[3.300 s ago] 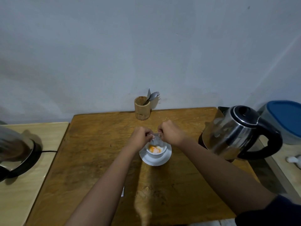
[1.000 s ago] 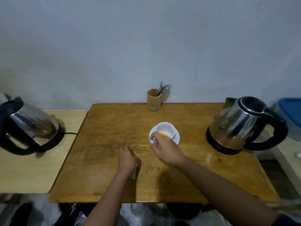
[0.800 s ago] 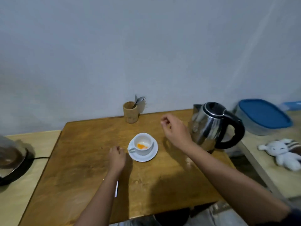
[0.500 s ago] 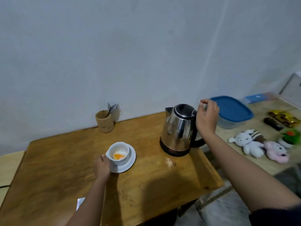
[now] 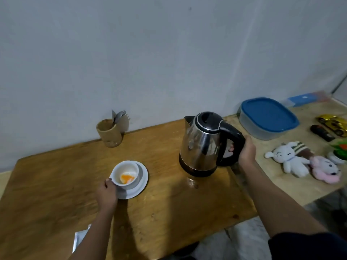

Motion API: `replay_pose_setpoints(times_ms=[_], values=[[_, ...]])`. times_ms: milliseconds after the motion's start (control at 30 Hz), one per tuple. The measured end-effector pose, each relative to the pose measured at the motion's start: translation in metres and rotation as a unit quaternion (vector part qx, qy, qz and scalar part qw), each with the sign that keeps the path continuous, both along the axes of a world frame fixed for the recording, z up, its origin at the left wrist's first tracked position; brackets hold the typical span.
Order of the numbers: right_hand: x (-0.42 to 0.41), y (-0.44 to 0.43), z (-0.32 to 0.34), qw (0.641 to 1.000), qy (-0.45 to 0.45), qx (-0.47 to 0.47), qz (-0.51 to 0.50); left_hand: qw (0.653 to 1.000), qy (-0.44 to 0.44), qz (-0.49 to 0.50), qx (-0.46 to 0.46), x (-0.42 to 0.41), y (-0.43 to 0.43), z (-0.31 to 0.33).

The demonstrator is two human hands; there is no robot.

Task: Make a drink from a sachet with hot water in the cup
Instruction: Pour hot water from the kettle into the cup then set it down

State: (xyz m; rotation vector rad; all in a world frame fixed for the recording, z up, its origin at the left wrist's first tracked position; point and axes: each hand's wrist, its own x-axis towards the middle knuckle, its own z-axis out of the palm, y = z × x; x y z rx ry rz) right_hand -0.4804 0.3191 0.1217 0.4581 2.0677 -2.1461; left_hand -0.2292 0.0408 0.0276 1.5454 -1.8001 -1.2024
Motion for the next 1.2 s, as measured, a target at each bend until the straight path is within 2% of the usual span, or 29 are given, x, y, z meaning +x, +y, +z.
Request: replay_pose_setpoints(times_ms=[133, 367, 533, 733, 967, 1200], values=[[-0.006, -0.001, -0.008, 0.999, -0.014, -0.044, -0.011, 1.0, 0.001, -0.004, -0.003, 0.0, -0.001, -0.001], [0.003, -0.016, 0.0, 0.997, 0.001, -0.004, -0.073, 0.999, 0.012, -0.015, 0.027, 0.001, 0.0, 0.003], [0.008, -0.035, 0.027, 0.996, 0.02, 0.056, -0.073, 0.997, 0.002, -0.069, 0.043, 0.007, -0.005, 0.003], [0.015, -0.058, 0.062, 0.972, 0.096, 0.214, 0.001, 0.992, 0.002, -0.114, 0.055, 0.009, -0.006, 0.013], [0.026, -0.089, 0.075, 0.962, 0.114, 0.239, 0.065, 0.984, -0.039, -0.167, 0.047, 0.016, -0.02, 0.007], [0.045, -0.12, 0.087, 0.926, 0.153, 0.301, 0.171, 0.978, -0.077, -0.186, 0.06, 0.019, -0.026, 0.008]])
